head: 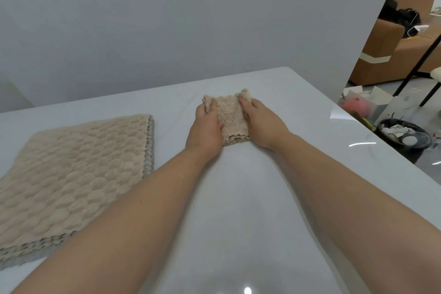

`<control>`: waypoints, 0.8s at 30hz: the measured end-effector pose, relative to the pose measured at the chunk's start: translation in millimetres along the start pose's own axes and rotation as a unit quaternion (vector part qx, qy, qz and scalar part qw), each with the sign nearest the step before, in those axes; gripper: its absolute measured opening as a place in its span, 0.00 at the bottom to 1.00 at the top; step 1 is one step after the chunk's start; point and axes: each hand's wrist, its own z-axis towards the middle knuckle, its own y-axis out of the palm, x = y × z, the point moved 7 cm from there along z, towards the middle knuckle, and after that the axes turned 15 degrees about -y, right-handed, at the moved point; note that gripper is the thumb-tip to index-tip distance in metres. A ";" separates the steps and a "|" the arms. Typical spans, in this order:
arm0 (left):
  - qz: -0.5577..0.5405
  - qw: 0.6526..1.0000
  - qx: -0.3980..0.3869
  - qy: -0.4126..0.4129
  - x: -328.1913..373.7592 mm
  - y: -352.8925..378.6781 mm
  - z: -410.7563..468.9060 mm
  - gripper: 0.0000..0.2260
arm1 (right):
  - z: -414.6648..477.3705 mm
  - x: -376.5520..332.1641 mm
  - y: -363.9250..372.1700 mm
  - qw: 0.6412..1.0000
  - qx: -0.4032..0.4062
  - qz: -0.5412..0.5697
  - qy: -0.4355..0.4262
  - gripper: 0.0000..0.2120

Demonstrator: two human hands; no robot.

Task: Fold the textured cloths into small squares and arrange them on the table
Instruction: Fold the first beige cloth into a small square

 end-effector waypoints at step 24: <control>0.168 0.980 -0.071 -0.082 1.0 -2.9 157.0 0.22 | 138.0 76.1 24.3 0.986 -0.131 -0.075 0.078 0.22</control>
